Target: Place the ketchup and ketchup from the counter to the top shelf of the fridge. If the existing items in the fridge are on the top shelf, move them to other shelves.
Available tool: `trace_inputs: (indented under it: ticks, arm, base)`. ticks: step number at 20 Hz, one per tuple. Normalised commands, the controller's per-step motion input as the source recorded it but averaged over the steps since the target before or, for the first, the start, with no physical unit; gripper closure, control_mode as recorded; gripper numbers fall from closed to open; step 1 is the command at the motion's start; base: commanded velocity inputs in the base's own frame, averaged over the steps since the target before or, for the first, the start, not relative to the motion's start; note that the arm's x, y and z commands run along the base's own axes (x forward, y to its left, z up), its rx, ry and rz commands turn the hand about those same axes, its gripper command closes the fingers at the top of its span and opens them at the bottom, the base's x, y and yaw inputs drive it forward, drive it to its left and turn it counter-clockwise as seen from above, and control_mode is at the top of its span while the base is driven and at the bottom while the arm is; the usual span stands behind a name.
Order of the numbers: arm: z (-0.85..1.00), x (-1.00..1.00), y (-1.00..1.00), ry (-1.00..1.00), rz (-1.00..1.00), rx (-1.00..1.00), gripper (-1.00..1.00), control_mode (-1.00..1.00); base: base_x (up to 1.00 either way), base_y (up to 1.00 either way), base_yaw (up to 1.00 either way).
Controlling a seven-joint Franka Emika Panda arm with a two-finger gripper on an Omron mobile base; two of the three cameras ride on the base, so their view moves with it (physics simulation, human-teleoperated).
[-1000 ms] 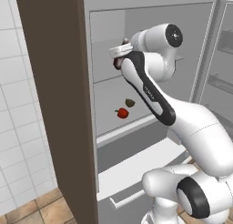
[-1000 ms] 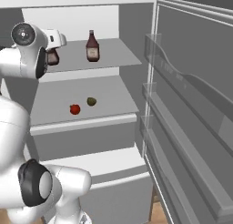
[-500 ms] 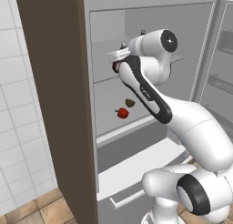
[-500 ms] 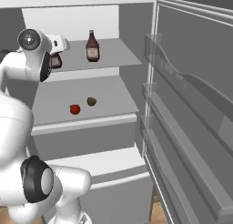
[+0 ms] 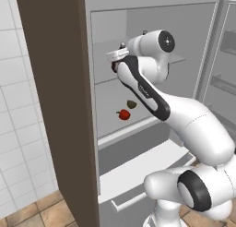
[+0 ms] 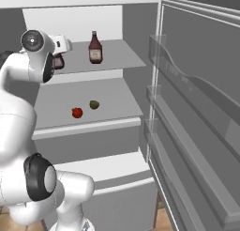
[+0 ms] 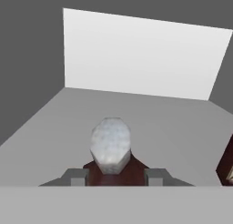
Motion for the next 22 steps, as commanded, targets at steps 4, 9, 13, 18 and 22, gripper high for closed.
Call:
trace_inputs:
  ticks: [4,9,13,18,22]
  arm:
    - [0.0,0.47,0.14,0.0,0.0,0.0,1.0,-1.0]
    - [-0.09,0.27,0.04,0.0,0.0,0.0,1.0,-1.0]
    - [-0.14,0.12,0.0,0.0,0.0,0.0,-1.0,-1.0]
    - [-0.01,0.14,0.0,-0.01,0.0,0.0,-1.0,-1.0]
    - [0.0,0.11,0.0,0.0,0.0,0.0,-1.0,-1.0]
  base:
    - [0.0,0.0,0.0]
    - [0.0,0.0,0.0]
    - [0.0,0.0,0.0]
    - [0.0,0.0,0.0]
    - [0.0,0.0,0.0]
